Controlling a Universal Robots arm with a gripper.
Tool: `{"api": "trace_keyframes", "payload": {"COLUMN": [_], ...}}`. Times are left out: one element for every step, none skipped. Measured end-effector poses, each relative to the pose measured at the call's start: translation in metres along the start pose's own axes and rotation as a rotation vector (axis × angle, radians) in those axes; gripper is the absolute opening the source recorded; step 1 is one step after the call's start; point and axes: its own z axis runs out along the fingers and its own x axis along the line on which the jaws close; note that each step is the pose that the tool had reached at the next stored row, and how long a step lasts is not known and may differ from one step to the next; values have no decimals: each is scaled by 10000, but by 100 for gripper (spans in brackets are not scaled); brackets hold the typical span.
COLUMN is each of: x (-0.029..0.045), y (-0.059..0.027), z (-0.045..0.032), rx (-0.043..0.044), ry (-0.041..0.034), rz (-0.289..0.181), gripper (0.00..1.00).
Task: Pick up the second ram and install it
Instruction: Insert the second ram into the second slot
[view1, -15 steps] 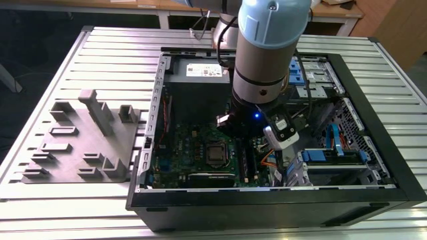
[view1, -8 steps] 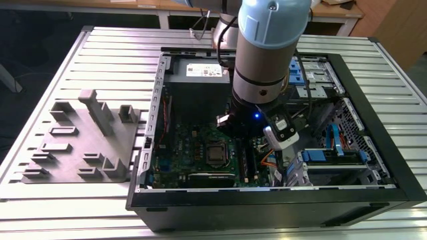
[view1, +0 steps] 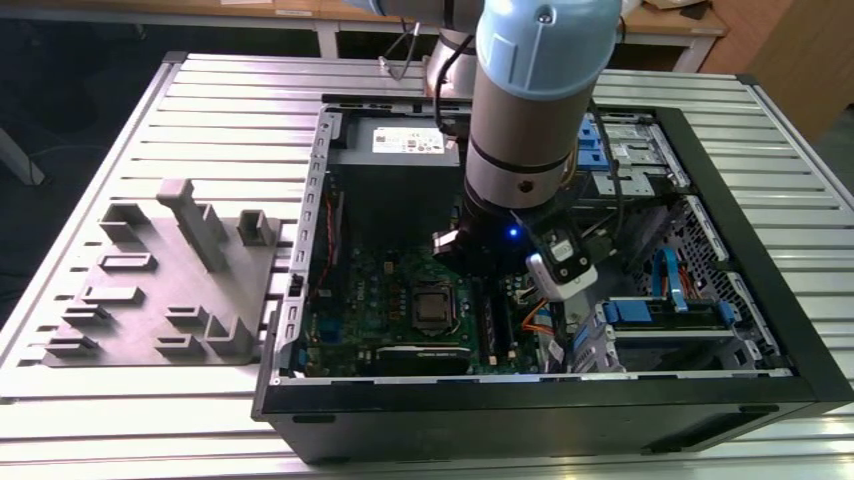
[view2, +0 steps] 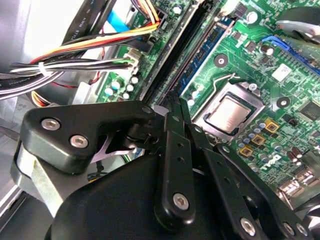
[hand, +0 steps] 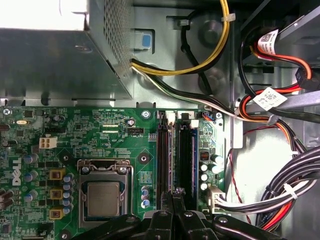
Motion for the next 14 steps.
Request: {"api": "trace_keyframes", "payload": {"x": [0,1,1,2,2,2,3,3,3,3,3,3,3,3], "y": [0,0,-1,-1,-1,-2,-2,-2,-2,-2,-1,-1,-1,-1], "z": [7,13,20,26,32,37,43,46,46,46,46,49,58,63], "rx": [-1,0,3,4,3,3,2,3,2,3,2,0,-5,-3], "ry": [0,0,1,1,1,1,1,1,1,1,1,0,-2,-1], "rz": [0,0,0,0,0,0,0,0,0,0,0,0,0,0], "gripper": [8,8,8,8,8,8,8,8,8,8,8,8,8,8]}}
